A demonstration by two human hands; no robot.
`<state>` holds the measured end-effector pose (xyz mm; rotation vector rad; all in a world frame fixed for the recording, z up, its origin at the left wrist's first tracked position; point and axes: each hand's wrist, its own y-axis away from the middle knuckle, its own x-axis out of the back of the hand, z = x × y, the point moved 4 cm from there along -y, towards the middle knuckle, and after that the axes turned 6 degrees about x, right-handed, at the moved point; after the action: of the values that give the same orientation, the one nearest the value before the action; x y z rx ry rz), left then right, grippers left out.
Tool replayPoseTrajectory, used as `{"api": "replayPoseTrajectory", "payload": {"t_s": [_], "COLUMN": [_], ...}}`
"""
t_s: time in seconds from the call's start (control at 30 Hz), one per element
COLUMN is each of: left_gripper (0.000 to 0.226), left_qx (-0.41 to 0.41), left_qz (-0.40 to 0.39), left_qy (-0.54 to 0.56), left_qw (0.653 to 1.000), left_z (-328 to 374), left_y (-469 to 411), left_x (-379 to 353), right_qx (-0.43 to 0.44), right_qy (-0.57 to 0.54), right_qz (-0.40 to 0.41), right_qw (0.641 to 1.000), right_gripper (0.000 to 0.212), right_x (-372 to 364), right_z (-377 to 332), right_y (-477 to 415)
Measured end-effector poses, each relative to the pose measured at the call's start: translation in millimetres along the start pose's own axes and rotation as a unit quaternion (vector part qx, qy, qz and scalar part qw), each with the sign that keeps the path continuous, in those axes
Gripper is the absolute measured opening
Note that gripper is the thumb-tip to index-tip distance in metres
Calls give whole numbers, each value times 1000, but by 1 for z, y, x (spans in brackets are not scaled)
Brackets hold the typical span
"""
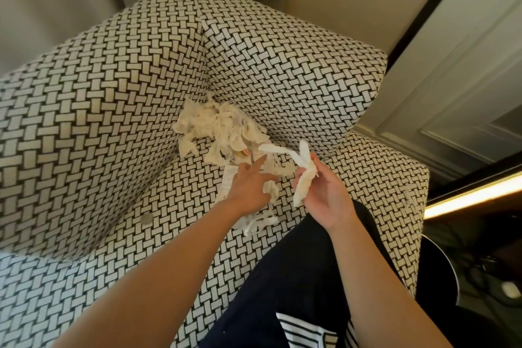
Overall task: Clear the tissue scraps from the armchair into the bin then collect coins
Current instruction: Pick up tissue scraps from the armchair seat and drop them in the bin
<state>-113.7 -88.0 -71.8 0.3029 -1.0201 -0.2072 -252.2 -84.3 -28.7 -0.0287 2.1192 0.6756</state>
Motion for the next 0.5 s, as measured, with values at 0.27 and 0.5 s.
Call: {"api": "replayPoseTrajectory", "payload": {"t_s": [0.27,0.5], "left_gripper": [48,35], "left_qx": [31,4], "left_qz": [19,58], "left_qy": [82,215], "left_qw": [996,975], "left_z": [2,26], "left_y": [-6,-3], "left_x": [8,46], "right_qx": [14,43], "right_qy": [-22,-32], "right_qz": [-12,1], "right_qw": [1000,999], "right_gripper": [30,20], "right_x": [0,-1], "right_z": [-1,-15], "right_y": [-5,1]}}
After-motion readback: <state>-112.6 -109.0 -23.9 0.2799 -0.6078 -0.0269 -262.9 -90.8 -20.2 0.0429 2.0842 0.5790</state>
